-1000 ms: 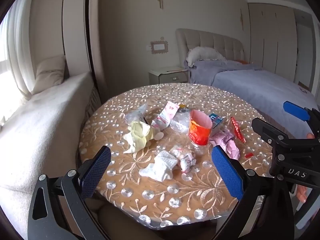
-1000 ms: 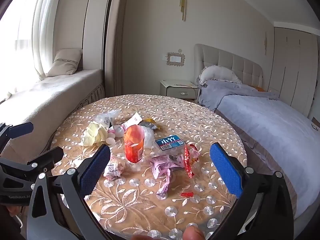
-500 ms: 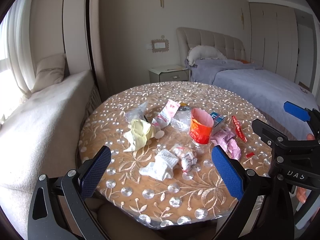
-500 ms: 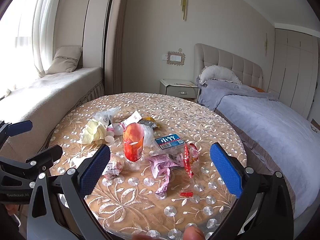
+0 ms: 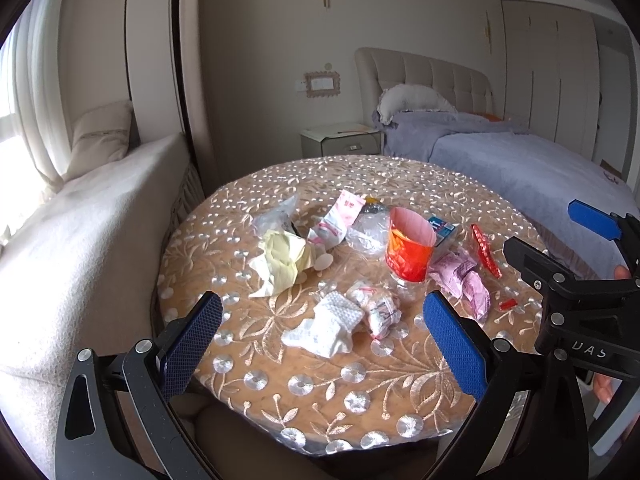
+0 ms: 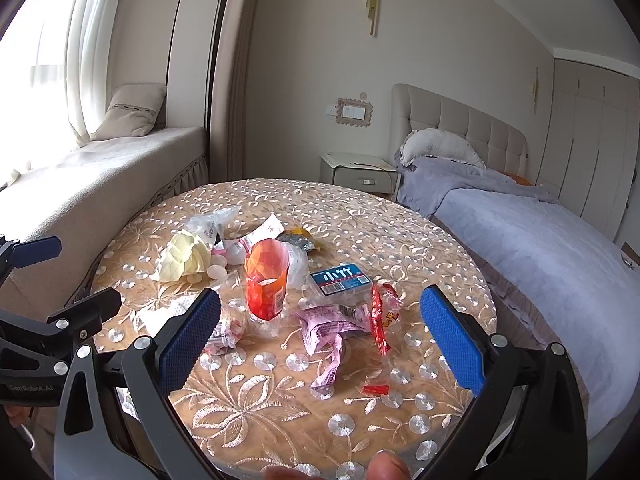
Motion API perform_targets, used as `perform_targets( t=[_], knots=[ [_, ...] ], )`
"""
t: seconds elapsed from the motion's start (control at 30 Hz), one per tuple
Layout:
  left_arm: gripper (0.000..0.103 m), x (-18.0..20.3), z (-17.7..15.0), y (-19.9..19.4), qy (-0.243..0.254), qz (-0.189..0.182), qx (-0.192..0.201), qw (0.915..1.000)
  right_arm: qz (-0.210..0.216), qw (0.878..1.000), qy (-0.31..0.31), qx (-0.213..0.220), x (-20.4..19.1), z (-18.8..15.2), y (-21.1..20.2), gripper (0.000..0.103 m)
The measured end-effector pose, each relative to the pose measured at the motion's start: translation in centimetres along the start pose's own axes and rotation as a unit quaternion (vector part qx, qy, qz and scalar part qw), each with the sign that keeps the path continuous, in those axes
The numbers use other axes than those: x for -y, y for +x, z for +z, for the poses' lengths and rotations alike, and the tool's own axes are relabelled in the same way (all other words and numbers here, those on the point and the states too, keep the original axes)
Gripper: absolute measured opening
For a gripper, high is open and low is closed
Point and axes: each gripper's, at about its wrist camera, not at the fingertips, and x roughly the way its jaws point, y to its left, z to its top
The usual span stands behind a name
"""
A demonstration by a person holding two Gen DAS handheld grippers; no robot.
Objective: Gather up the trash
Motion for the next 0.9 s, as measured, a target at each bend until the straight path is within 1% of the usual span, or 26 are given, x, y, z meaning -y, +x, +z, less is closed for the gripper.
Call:
perform_targets(
  t=[0.27,0.63,0.8,0.9],
  knots=[
    [0.099,-0.4,-0.1,0.8,-0.007,0.002,-0.01,0.9999,0.006,1.0,0.0,-0.006,-0.2,0.1,0.9,0.1],
    [0.099,-1.0,-0.3,1.4,-0.017,0.004,-0.007,0.9998,0.017,1.0,-0.007,-0.01,-0.9,0.4,2.3,0.1],
    [0.099,-1.5,-0.7,2.0,-0.018,0.015,-0.004,0.9997,0.028,0.999,-0.008,-0.016,-1.2,0.6,3.8,0.1],
    [0.099,-2.1,-1.0,2.8,-0.023,0.02,-0.01,0.9995,0.037,0.999,-0.011,-0.023,-1.5,0.5,4.8,0.1]
  ],
)
